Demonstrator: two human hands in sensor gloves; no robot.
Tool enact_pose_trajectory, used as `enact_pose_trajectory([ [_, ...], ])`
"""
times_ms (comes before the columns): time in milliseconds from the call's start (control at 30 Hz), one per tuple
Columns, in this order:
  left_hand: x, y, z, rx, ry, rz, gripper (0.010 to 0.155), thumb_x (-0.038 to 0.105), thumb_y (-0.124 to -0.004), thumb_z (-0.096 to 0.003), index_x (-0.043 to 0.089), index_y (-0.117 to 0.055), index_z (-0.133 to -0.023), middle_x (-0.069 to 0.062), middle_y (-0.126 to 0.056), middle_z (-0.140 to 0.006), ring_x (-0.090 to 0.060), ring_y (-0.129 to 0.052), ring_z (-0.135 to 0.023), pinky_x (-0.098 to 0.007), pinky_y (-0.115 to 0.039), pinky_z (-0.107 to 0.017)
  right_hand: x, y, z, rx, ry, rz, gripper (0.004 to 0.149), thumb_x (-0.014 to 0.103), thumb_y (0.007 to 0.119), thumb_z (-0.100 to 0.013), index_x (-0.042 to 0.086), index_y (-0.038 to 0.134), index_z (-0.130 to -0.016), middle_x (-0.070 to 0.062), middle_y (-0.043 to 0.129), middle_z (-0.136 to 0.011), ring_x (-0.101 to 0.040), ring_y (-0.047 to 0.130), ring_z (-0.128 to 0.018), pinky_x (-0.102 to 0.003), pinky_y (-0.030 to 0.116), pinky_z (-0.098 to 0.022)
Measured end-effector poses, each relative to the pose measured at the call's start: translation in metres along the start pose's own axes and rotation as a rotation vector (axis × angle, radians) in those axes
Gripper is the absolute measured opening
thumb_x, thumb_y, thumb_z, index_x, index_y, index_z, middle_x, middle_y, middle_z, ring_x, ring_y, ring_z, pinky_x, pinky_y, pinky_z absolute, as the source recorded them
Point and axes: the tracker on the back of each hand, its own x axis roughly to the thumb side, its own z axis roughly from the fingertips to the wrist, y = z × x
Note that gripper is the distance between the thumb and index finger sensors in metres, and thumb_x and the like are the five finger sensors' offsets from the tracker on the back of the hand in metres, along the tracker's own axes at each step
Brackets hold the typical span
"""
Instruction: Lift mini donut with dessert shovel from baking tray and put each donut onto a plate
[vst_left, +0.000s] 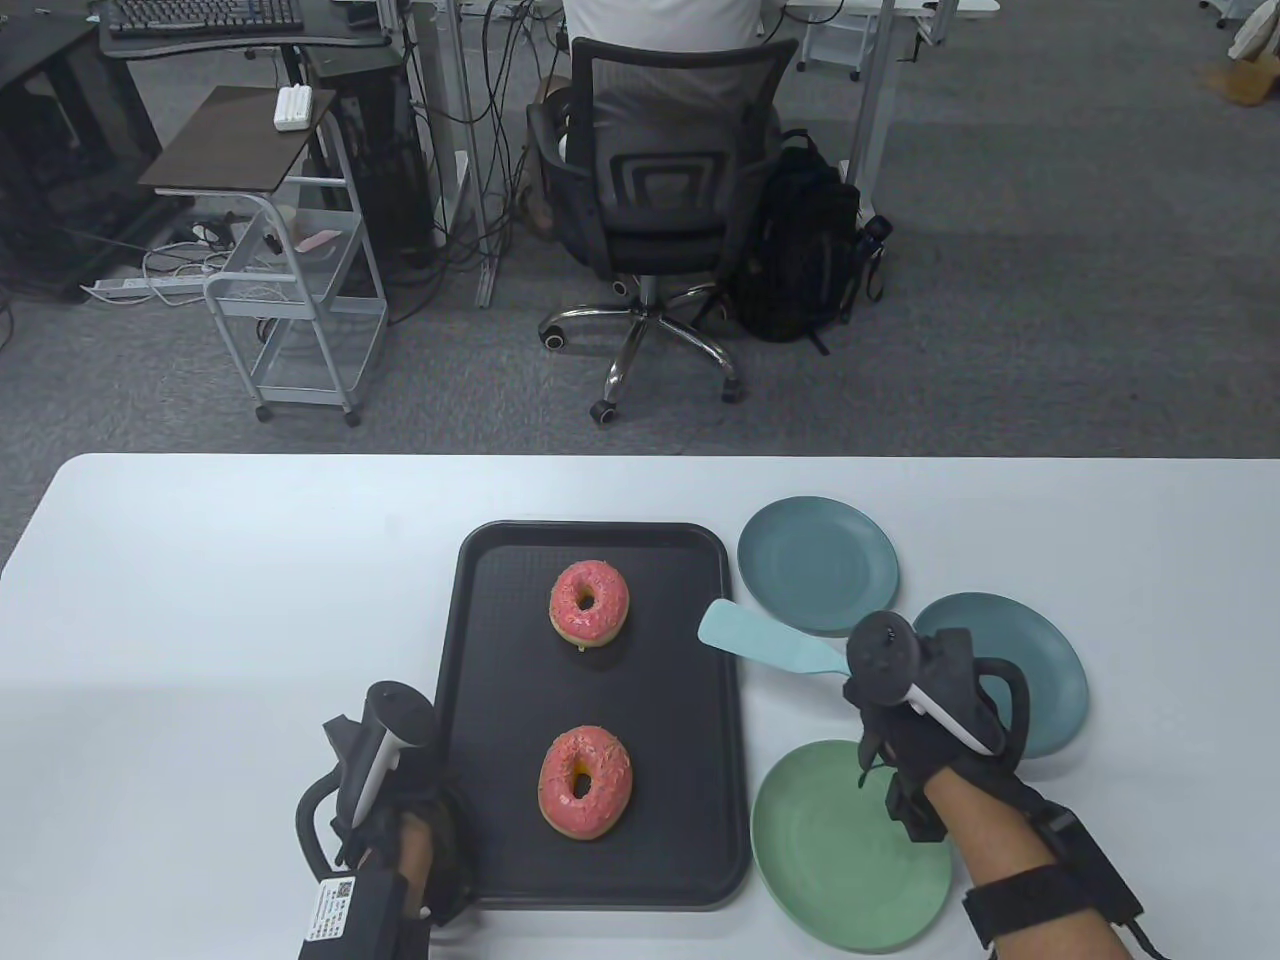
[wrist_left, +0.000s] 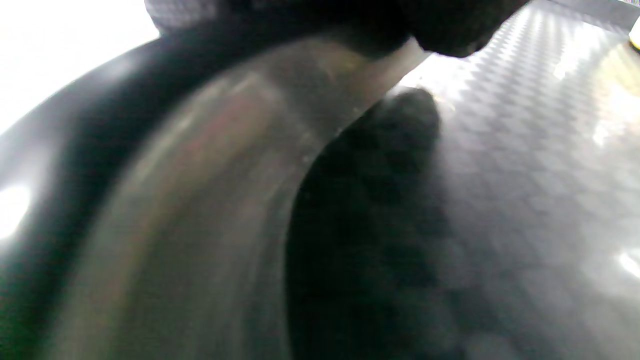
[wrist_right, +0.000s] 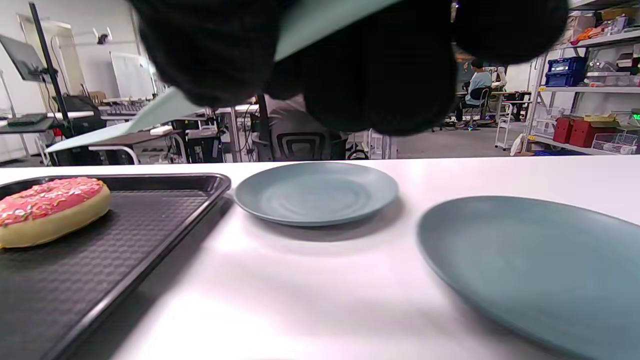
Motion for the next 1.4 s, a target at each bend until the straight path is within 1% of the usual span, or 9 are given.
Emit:
enact_pose_trajectory([
  [267, 0.002, 0.000, 0.000, 0.002, 0.003, -0.017, 0.063, 0.039, -0.079, -0.0408, 0.028, -0.052, -0.096, -0.002, -0.071, -0.084, -0.016, -0.089, -0.057, -0.041, -0.079, -0.049, 0.050, 0.025, -0.052, 0.052, 0.014, 0.225, 0.054, 0.033, 0.086, -0.041, 0.021, 0.075, -0.093, -0.017, 0.090, -0.083, -0.037, 0.091, -0.061, -0.054, 0.073, -0.054],
  [467, 0.003, 0.000, 0.000, -0.002, 0.006, -0.019, 0.062, 0.038, -0.079, -0.0407, 0.027, -0.052, -0.096, -0.003, -0.071, -0.084, -0.016, -0.089, -0.057, -0.041, -0.079, -0.049, 0.067, 0.045, -0.075, 0.106, 0.001, 0.202, 0.055, 0.032, 0.086, -0.041, 0.019, 0.075, -0.093, -0.017, 0.088, -0.085, -0.037, 0.089, -0.064, -0.054, 0.070, -0.057],
  [533, 0.003, 0.000, 0.000, -0.003, 0.010, -0.024, 0.062, 0.038, -0.079, -0.0408, 0.027, -0.052, -0.096, -0.002, -0.070, -0.084, -0.016, -0.089, -0.057, -0.041, -0.079, -0.049, 0.073, 0.046, -0.081, 0.096, -0.008, 0.187, 0.053, 0.032, 0.086, -0.041, 0.025, 0.074, -0.092, -0.016, 0.088, -0.085, -0.037, 0.088, -0.065, -0.054, 0.069, -0.058],
  [567, 0.004, 0.000, 0.000, -0.002, 0.011, -0.027, 0.062, 0.038, -0.079, -0.0408, 0.027, -0.052, -0.096, -0.003, -0.070, -0.084, -0.016, -0.089, -0.057, -0.041, -0.079, -0.049, 0.075, 0.047, -0.083, 0.103, -0.006, 0.179, 0.054, 0.032, 0.086, -0.041, 0.020, 0.075, -0.093, -0.016, 0.088, -0.086, -0.037, 0.088, -0.065, -0.054, 0.069, -0.059],
  [633, 0.004, 0.000, 0.000, -0.001, 0.012, -0.034, 0.062, 0.038, -0.078, -0.0408, 0.027, -0.052, -0.096, -0.003, -0.070, -0.084, -0.016, -0.089, -0.057, -0.041, -0.079, -0.049, 0.084, 0.048, -0.088, 0.098, -0.016, 0.187, 0.053, 0.032, 0.086, -0.041, 0.026, 0.074, -0.092, -0.016, 0.088, -0.086, -0.037, 0.088, -0.066, -0.054, 0.068, -0.060],
  [667, 0.004, 0.000, 0.000, -0.002, 0.013, -0.035, 0.062, 0.037, -0.078, -0.0407, 0.027, -0.052, -0.096, -0.003, -0.070, -0.084, -0.016, -0.089, -0.057, -0.040, -0.079, -0.049, 0.088, 0.049, -0.091, 0.097, -0.015, 0.184, 0.054, 0.031, 0.086, -0.041, 0.022, 0.075, -0.093, -0.016, 0.088, -0.086, -0.037, 0.087, -0.066, -0.055, 0.068, -0.060],
  [700, 0.005, -0.001, 0.000, -0.003, 0.013, -0.039, 0.062, 0.037, -0.078, -0.0411, 0.026, -0.051, -0.097, -0.003, -0.070, -0.084, -0.016, -0.088, -0.057, -0.041, -0.079, -0.049, 0.093, 0.049, -0.093, 0.109, -0.019, 0.165, 0.053, 0.032, 0.086, -0.041, 0.027, 0.074, -0.092, -0.015, 0.087, -0.086, -0.036, 0.087, -0.067, -0.054, 0.067, -0.061],
  [1033, 0.007, -0.002, 0.000, 0.005, 0.015, -0.051, 0.062, 0.036, -0.077, -0.0409, 0.026, -0.051, -0.097, -0.003, -0.070, -0.084, -0.015, -0.089, -0.056, -0.040, -0.080, -0.049, 0.141, 0.062, -0.104, 0.109, -0.123, 0.137, 0.053, 0.033, 0.086, -0.040, 0.029, 0.074, -0.091, -0.014, 0.088, -0.085, -0.035, 0.088, -0.065, -0.053, 0.069, -0.060],
  [1400, 0.007, -0.003, 0.000, 0.014, 0.020, -0.052, 0.062, 0.035, -0.077, -0.0404, 0.026, -0.052, -0.097, -0.003, -0.070, -0.084, -0.015, -0.089, -0.056, -0.040, -0.080, -0.048, 0.153, 0.078, -0.110, 0.126, -0.155, 0.041, 0.053, 0.033, 0.086, -0.040, 0.029, 0.074, -0.091, -0.013, 0.089, -0.084, -0.034, 0.089, -0.064, -0.052, 0.070, -0.060],
])
